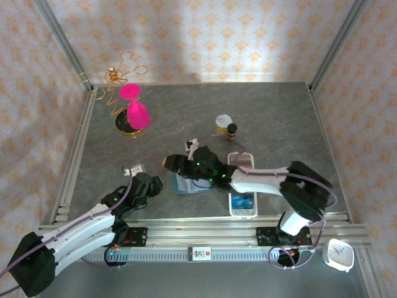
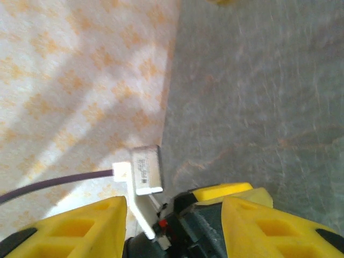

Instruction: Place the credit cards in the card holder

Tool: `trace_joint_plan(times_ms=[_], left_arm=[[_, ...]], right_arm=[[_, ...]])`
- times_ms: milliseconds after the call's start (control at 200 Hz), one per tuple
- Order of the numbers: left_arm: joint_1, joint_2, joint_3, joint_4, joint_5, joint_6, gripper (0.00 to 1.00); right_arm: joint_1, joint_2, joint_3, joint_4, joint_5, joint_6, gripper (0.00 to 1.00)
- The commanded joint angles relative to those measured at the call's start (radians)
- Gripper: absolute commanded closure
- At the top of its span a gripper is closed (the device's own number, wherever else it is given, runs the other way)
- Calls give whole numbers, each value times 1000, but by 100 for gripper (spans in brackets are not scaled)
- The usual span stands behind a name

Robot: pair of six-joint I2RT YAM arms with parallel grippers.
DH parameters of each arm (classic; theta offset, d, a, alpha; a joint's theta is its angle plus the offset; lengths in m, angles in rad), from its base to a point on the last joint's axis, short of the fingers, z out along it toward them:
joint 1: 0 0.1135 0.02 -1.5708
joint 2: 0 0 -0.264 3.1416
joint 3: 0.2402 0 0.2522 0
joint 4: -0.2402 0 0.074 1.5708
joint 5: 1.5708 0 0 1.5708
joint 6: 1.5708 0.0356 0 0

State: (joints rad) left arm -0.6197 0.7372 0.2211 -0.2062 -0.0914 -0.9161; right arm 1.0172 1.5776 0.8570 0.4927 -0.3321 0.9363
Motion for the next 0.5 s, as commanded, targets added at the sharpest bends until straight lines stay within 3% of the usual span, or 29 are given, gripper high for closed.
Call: trace_joint_plan(times_ms=[0, 155, 275, 496], left_arm=[[2, -9, 64, -34, -11, 18, 52], [0, 22, 135, 32, 101, 85, 56], [-6, 68, 183, 106, 208, 106, 59], [-67, 141, 193, 205, 229, 72, 64]], right_arm=[[-11, -169, 33, -190, 159, -259, 49], [-10, -372, 21, -377, 295, -564, 40], [-8, -517, -20, -493, 289, -875, 9], [6, -739, -104, -730, 331, -1476, 6]])
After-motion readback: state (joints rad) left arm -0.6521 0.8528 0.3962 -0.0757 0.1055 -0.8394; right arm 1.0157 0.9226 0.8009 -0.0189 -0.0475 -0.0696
